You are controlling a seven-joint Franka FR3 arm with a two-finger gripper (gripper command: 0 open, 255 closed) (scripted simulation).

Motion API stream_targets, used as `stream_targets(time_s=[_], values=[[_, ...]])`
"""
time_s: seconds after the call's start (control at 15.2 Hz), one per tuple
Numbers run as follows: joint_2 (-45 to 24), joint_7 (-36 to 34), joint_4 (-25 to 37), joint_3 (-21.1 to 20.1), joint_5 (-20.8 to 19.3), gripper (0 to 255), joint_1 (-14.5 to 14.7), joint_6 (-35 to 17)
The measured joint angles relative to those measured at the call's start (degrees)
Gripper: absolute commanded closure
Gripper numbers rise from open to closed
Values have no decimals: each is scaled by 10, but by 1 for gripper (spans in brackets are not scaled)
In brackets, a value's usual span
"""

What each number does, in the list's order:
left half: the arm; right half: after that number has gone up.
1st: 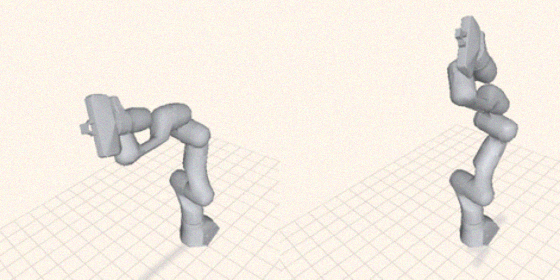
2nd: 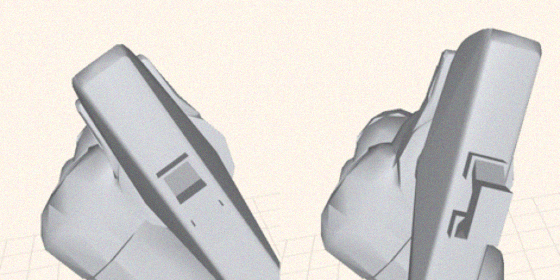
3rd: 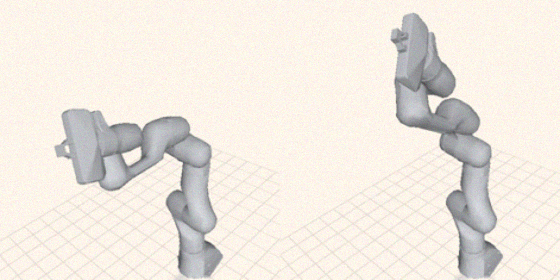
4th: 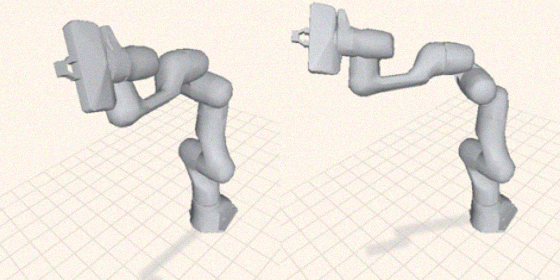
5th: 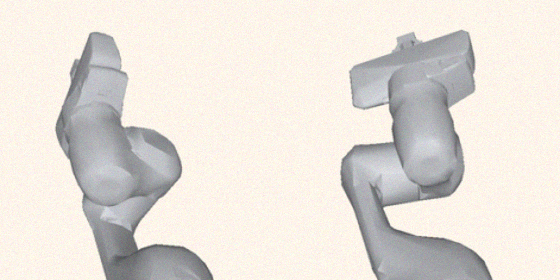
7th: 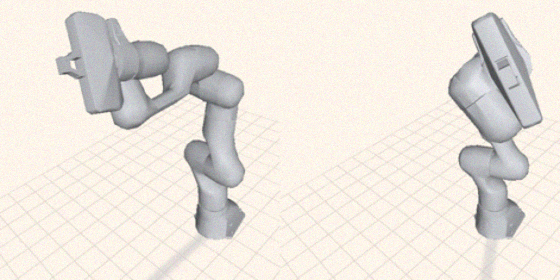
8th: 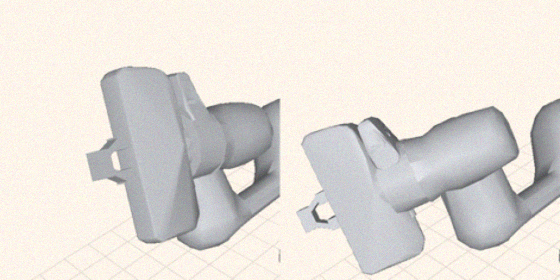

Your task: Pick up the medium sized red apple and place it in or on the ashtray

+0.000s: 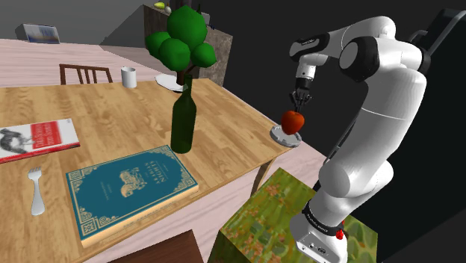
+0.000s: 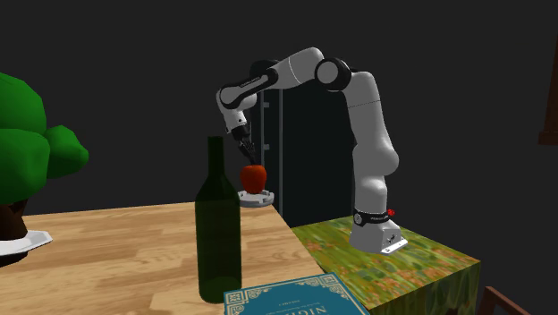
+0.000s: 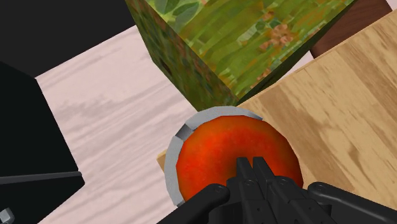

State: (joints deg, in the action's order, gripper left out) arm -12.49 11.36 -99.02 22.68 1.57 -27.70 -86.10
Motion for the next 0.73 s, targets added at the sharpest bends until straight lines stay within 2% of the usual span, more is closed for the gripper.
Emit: stream_targets(time_s=[0.4,0.46,0.73], values=[[-2,1,-5,0,1,255,-1,-8],[-2,1,-5,0,1,0,-1,-8],[-2,1,-5,0,1,0,-1,-8]])
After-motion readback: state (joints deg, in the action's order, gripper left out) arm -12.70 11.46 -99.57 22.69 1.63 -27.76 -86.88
